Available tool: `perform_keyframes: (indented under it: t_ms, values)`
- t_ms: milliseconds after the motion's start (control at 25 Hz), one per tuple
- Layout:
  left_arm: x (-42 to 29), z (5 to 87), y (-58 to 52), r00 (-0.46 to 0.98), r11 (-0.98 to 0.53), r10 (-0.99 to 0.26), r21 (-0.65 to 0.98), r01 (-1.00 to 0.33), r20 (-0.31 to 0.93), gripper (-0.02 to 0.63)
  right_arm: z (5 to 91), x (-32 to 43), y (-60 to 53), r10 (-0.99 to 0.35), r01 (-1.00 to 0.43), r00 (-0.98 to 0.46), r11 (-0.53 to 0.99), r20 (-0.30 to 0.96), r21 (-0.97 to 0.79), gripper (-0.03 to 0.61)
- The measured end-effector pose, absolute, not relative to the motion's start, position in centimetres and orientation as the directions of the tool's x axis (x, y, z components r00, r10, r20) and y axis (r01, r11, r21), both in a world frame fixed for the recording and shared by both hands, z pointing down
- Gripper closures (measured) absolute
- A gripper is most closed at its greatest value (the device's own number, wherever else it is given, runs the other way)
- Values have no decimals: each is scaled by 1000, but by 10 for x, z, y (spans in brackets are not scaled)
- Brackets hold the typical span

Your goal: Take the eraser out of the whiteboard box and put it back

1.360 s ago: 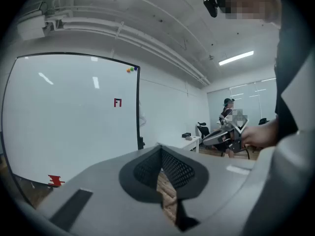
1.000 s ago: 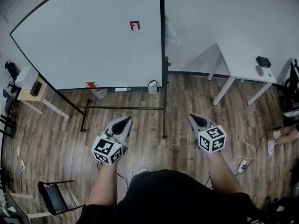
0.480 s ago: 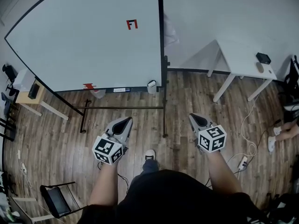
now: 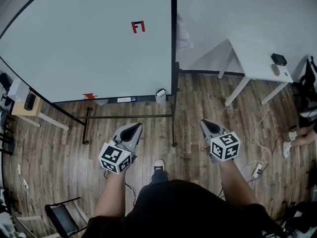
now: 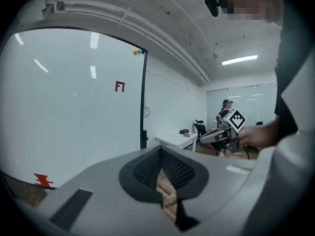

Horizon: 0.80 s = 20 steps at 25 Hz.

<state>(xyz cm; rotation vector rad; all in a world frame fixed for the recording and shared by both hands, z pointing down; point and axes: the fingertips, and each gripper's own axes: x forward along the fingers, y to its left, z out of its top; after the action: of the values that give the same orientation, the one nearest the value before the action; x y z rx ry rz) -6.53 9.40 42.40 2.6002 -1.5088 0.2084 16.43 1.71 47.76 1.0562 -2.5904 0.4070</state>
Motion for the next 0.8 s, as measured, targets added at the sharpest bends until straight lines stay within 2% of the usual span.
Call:
perform_keyframes:
  t_ms: [800]
  values:
    - [-108, 443, 3, 541, -540, -816, 66, -839, 204, 603, 493, 117, -61, -631, -735, -653, 661, 418, -150, 583]
